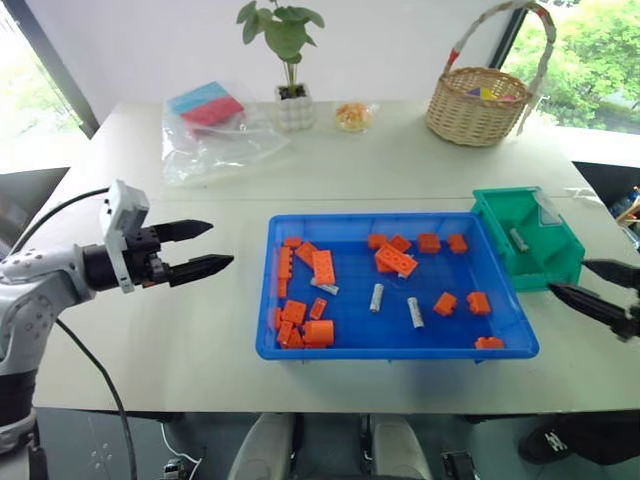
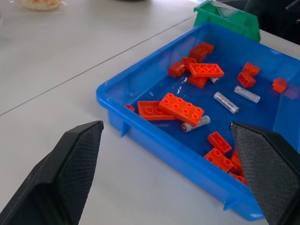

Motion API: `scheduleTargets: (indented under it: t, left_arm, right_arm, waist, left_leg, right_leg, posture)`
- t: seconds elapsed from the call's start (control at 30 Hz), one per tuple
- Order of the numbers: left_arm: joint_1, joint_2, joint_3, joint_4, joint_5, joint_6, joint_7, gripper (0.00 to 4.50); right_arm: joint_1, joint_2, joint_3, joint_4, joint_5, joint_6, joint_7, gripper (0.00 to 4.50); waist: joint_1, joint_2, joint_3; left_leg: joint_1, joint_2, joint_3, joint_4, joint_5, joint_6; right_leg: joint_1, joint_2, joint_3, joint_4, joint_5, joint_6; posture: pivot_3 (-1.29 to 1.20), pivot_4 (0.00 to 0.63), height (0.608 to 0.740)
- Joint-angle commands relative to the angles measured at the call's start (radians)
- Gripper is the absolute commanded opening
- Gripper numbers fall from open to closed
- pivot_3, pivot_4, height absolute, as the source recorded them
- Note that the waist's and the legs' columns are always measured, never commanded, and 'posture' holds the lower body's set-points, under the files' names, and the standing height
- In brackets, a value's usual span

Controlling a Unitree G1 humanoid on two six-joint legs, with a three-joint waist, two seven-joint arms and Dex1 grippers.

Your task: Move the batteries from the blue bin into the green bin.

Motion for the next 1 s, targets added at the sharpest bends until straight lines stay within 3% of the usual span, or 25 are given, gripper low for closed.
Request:
scheduleTargets:
  t: [0.03,0.1,0.2,0.27,0.37,0.43,0.5,0.63,1.0]
  left_arm:
    - [-0.012,0.025,0.027,-0.034,-0.021,0.004,-0.010,4.50]
    - [-0.017,0.029,0.020,-0.044,-0.024,0.007,-0.014,4.50]
    - [-0.025,0.037,0.008,-0.061,-0.027,0.012,-0.025,4.50]
    - [-0.020,0.047,0.002,-0.072,-0.025,0.012,-0.039,4.50]
    - [-0.008,0.058,-0.010,-0.077,-0.010,-0.001,-0.052,4.50]
    - [-0.005,0.066,-0.019,-0.074,0.003,-0.009,-0.063,4.50]
    - [-0.005,0.071,-0.023,-0.071,0.012,-0.017,-0.070,4.50]
    - [-0.012,0.069,-0.019,-0.074,0.007,-0.011,-0.062,4.50]
    - [-0.018,0.072,-0.017,-0.081,-0.002,-0.001,-0.062,4.50]
  right_arm:
    - [-0.148,-0.039,0.098,-0.097,0.112,0.073,-0.070,3.62]
    - [-0.268,-0.040,0.192,-0.108,0.177,0.149,-0.140,3.62]
    - [-0.469,0.004,0.379,-0.126,0.219,0.260,-0.274,4.46]
    - [-0.620,0.080,0.516,-0.130,0.200,0.341,-0.401,4.46]
    - [-0.788,0.267,0.584,-0.069,0.202,0.513,-0.605,4.46]
    - [-0.866,0.452,0.586,-0.030,0.215,0.662,-0.711,4.46]
    - [-0.920,0.580,0.615,-0.023,0.199,0.759,-0.765,4.46]
    - [-0.970,0.688,0.654,0.052,0.159,0.793,-0.862,4.46]
    - [-1.051,0.776,0.788,0.268,0.135,0.793,-0.956,4.46]
  waist:
    - [0.000,0.000,0.000]
    - [0.001,-0.001,0.001]
    - [0.002,-0.003,0.002]
    - [0.000,-0.004,0.002]
    - [-0.010,-0.004,0.003]
    - [-0.014,-0.006,0.002]
    - [-0.020,-0.005,0.002]
    - [-0.021,-0.005,0.003]
    - [-0.050,-0.005,0.003]
  left_leg:
    - [0.000,0.000,0.000,0.000,0.000,0.000]
    - [0.000,0.001,0.000,0.000,0.000,0.000]
    - [-0.002,0.001,0.000,0.000,0.000,0.000]
    - [-0.005,0.001,0.000,0.000,0.000,0.000]
    - [-0.007,0.001,-0.001,0.000,0.000,0.000]
    - [-0.010,0.000,-0.002,0.000,0.001,-0.001]
    - [-0.011,-0.001,-0.002,0.000,0.001,-0.001]
    - [-0.013,-0.002,-0.002,0.000,0.002,-0.002]
    - [-0.010,-0.002,-0.001,0.000,0.003,-0.003]
  right_leg:
    - [0.000,0.000,0.000,0.000,0.000,0.000]
    - [0.000,0.001,0.000,0.000,0.000,0.000]
    - [-0.002,0.000,0.000,-0.001,0.000,0.000]
    - [-0.004,0.000,0.000,-0.001,0.000,-0.001]
    - [-0.006,0.001,0.000,0.000,0.001,-0.001]
    - [-0.009,0.001,0.000,0.001,0.001,-0.001]
    - [-0.011,0.001,0.000,0.002,0.001,-0.001]
    - [-0.014,0.002,-0.001,0.004,0.003,0.002]
    - [-0.014,0.003,-0.001,0.009,0.005,0.002]
  posture:
    - [0.00,0.150,0.702]
    - [0.00,0.150,0.702]
    - [0.00,0.150,0.702]
    - [0.00,0.150,0.702]
    - [0.00,0.150,0.702]
    - [0.00,0.150,0.702]
    - [0.00,0.150,0.702]
    - [0.00,0.150,0.702]
    - [0.00,0.150,0.702]
